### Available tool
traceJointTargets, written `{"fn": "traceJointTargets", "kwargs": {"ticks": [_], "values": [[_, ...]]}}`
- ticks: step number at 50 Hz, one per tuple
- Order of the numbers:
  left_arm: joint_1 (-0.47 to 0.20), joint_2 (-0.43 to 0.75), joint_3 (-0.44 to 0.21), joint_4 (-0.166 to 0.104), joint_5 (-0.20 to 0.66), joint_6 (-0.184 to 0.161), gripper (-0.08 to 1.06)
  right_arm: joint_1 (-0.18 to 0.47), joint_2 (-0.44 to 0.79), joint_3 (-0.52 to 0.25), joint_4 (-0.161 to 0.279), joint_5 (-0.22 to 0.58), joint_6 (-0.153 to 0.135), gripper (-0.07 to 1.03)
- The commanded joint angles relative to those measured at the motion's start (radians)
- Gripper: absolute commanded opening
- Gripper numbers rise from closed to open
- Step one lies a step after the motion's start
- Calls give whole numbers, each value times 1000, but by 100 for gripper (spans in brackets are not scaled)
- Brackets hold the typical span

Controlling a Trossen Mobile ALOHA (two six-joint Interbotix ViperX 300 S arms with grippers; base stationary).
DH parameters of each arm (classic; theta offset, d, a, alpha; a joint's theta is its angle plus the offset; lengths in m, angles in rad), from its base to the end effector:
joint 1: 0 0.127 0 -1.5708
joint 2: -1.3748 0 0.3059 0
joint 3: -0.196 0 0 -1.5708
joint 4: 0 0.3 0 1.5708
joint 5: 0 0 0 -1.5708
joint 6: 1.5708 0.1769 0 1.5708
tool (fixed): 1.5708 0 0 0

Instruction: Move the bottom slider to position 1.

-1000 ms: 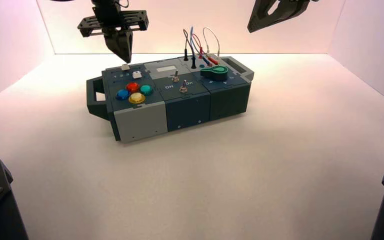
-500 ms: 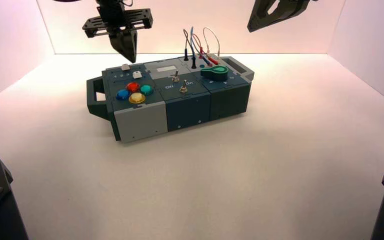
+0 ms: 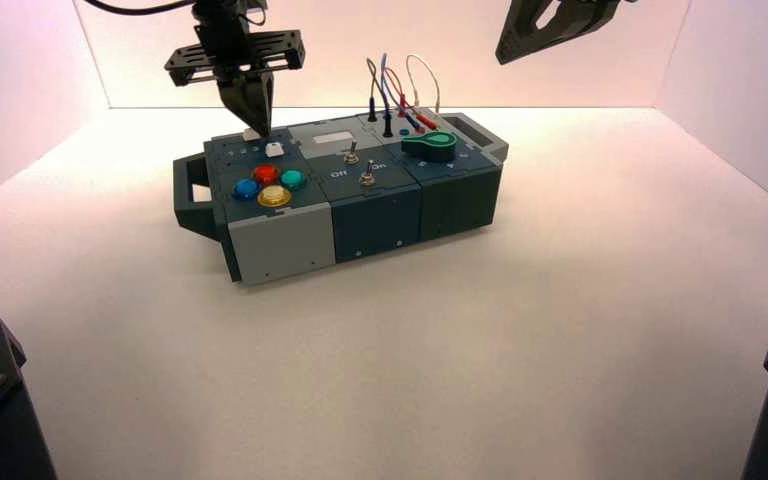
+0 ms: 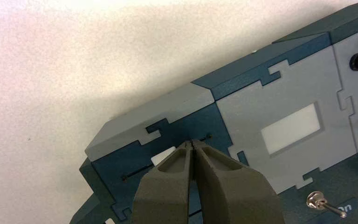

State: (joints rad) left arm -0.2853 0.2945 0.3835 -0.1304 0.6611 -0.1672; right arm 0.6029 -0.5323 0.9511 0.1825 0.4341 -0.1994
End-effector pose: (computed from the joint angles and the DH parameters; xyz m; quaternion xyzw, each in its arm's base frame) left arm 0.3980 -0.1315 0.0372 -0.0412 0.6294 -0.0583 0.7738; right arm 0.2312 0.1756 0.1617 -0.1213 0.3914 0.3104 0.8578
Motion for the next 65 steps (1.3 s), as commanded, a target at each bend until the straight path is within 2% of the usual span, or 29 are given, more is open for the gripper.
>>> {"fn": "traceJointTargets", "kwargs": {"ticks": [1, 42, 65], "values": [[-5, -17, -5, 6, -6, 2, -3, -2, -8, -35, -3, -8, -2, -2], [35, -52, 25, 8, -9, -8, -3, -2, -9, -32, -20, -5, -2, -2], [61, -80, 87, 8, -31, -6, -3, -2, -9, -32, -20, -5, -2, -2]]}}
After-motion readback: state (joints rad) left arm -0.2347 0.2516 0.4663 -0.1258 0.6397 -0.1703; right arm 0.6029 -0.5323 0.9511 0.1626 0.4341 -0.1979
